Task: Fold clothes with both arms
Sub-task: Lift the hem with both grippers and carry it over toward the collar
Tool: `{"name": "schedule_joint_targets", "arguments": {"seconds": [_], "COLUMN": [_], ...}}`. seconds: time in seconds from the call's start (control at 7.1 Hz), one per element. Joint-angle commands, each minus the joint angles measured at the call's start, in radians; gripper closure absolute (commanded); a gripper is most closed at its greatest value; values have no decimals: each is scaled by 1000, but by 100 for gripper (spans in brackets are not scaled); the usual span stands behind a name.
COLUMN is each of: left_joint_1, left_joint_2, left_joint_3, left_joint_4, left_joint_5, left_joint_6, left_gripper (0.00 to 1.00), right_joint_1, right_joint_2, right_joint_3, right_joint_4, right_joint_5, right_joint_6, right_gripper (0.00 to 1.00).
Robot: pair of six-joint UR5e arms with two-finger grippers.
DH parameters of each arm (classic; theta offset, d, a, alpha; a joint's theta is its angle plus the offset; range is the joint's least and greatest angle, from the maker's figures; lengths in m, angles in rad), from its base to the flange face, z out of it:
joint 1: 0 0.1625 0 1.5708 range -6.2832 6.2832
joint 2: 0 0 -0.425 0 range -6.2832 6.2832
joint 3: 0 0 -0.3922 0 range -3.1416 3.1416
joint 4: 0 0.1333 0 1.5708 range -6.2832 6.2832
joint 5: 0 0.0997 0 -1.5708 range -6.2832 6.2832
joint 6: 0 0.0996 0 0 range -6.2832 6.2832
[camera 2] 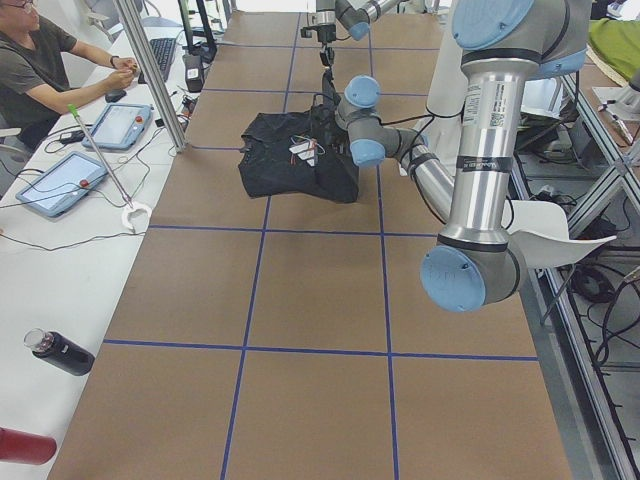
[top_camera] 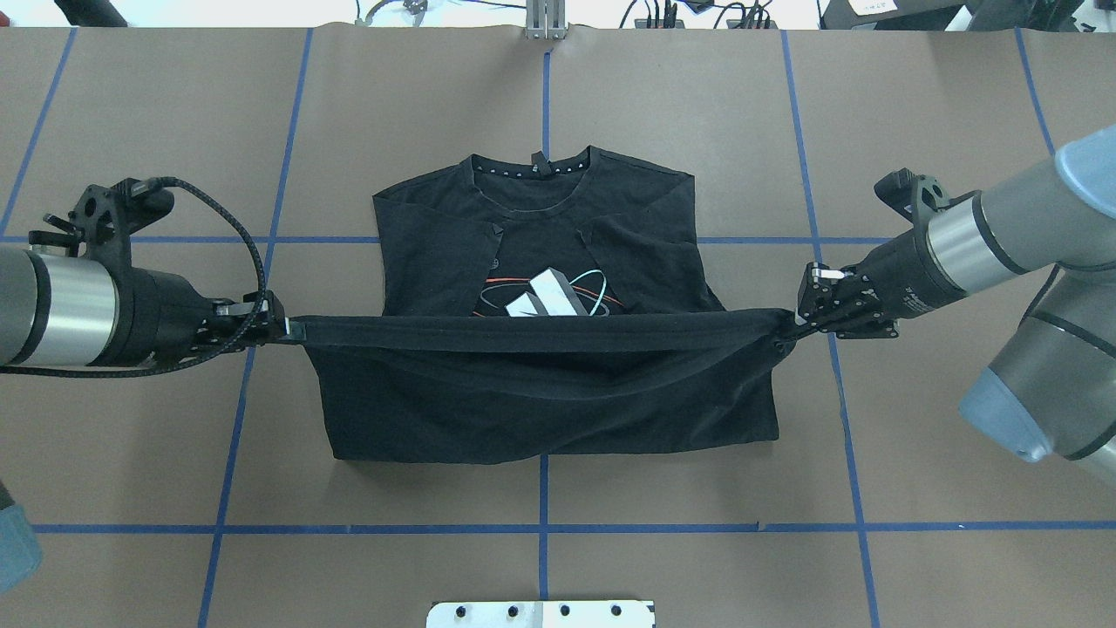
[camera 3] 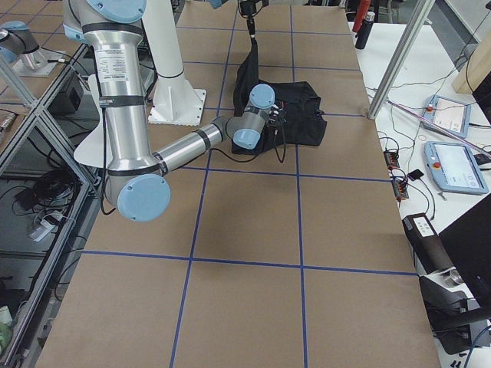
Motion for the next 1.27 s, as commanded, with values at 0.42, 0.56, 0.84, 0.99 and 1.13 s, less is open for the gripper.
{"name": "schedule_joint_targets", "arguments": {"seconds": [0.42, 0.56, 0.84, 0.99, 1.13], "left_joint_1": [-89, -89, -98, -102, -105], "left_joint_2": [-201, -206, -200, -193, -190], "left_joint_3": [350, 396, 395, 384, 362], "left_joint_4": [-40, -103, -114, -111, -103], "left_joint_5": [11, 11, 11, 5, 5], "left_joint_6": [36, 33, 33, 33, 33], "left_gripper": [100, 100, 100, 100, 100], "right_joint_1": [29, 27, 30, 41, 44], "right_joint_2": [325, 352, 356, 353, 354], "right_joint_3": [-340, -376, -376, -378, -375], "right_joint_4": [5, 14, 31, 58, 63], "right_joint_5": [-263, -289, -313, -311, -311], "right_joint_6": [-15, -14, -14, -14, -12], "right_gripper": [100, 100, 100, 100, 100]}}
